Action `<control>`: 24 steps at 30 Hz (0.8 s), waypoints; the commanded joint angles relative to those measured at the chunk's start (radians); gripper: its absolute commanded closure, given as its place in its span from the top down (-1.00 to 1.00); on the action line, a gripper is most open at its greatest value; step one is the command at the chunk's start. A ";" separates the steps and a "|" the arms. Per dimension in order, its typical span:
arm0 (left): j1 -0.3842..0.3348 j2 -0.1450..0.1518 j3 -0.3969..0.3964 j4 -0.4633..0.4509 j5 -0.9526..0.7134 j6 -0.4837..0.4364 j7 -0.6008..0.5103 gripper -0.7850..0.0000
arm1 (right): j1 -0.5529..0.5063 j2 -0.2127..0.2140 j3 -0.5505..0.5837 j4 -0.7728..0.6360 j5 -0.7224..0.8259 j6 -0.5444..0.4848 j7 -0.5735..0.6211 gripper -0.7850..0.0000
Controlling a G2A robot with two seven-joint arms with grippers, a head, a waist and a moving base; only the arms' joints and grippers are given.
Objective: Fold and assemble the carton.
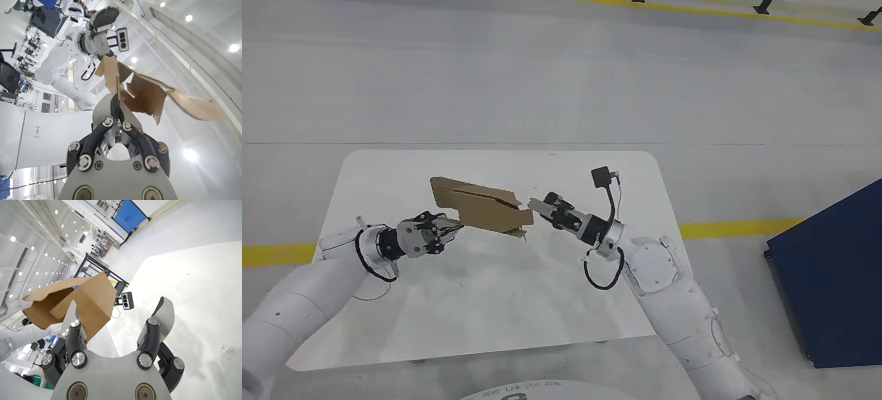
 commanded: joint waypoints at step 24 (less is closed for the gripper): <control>0.059 -0.014 -0.111 -0.058 0.075 -0.007 0.215 -1.00 | -0.061 0.020 0.014 -0.020 0.008 -0.206 0.102 -0.22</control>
